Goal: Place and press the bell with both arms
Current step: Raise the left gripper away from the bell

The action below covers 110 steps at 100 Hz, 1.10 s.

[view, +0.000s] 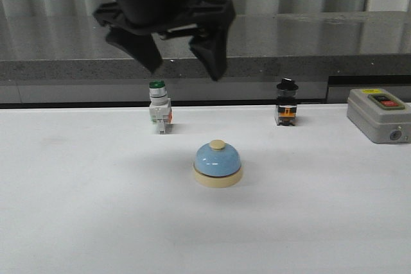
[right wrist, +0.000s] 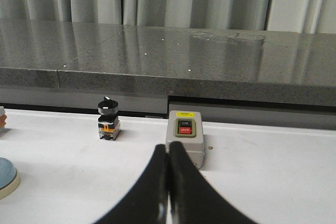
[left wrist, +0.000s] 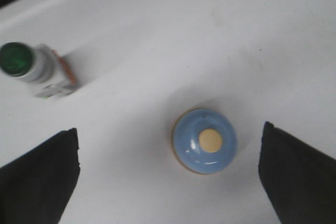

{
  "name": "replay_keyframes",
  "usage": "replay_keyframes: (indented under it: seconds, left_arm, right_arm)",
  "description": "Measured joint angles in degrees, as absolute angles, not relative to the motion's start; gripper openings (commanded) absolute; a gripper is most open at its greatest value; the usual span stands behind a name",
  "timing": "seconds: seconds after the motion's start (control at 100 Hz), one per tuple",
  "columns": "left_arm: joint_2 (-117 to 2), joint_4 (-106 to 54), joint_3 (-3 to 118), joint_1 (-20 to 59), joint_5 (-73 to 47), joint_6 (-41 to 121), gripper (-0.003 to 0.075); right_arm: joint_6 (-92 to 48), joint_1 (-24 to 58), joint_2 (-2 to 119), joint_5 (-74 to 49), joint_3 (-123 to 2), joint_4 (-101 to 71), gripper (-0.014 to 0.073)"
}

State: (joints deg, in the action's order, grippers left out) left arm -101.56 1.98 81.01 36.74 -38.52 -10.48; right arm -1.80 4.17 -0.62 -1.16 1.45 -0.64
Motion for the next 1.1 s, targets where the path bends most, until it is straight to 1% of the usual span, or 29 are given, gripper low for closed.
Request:
replay_keyframes:
  seconds: [0.16,0.32,0.61,0.77,0.84,0.91,0.96,1.01,1.03,1.08,1.1]
  left_arm:
    - [-92.87,9.15,74.02,33.20,-38.41,-16.99,0.0660]
    - [-81.82,14.44,65.26,26.57,-37.17,-22.86,0.0660]
    - [-62.76,15.52,53.26,13.12,-35.66,-24.29,0.0660]
    - [-52.49,15.64,48.18,10.25,-35.46,-24.32,0.0648]
    - [-47.72,15.39,46.24,10.27,-35.46,-24.32,0.0601]
    - [-43.86,14.89,44.54,10.27,-35.46,-24.32,0.0514]
    - [-40.97,14.52,43.53,10.27,-35.69,-24.32,0.0433]
    - [-37.69,14.27,42.64,10.27,-35.96,-24.32,0.0324]
    - [-36.90,14.30,42.33,10.27,-36.06,-24.32,0.0295]
    - [-34.04,14.30,41.63,10.27,-36.38,-24.32,0.0175]
    - [-33.38,14.30,41.36,10.27,-36.50,-24.32,0.0144]
  right_arm:
    - [-1.80,4.17,-0.62,-1.16,1.45,-0.64,-0.0060]
    - [-1.80,4.17,-0.62,-1.16,1.45,-0.64,-0.0060]
    - [-1.80,4.17,-0.62,-1.16,1.45,-0.64,-0.0060]
    - [-1.80,4.17,-0.62,-1.16,1.45,-0.64,-0.0060]
    - [-1.80,4.17,-0.62,-1.16,1.45,-0.64,-0.0060]
    - [-1.80,4.17,-0.62,-1.16,1.45,-0.64,-0.0060]
    - [-1.80,4.17,-0.62,-1.16,1.45,-0.64,-0.0060]
    - [-1.80,4.17,-0.62,-1.16,1.45,-0.64,-0.0060]
    - [-1.80,4.17,-0.62,-1.16,1.45,-0.64,-0.0060]
    - [-1.80,4.17,-0.62,-1.16,1.45,-0.64,-0.0060]
    - [-1.80,4.17,-0.62,-1.16,1.45,-0.64,-0.0060]
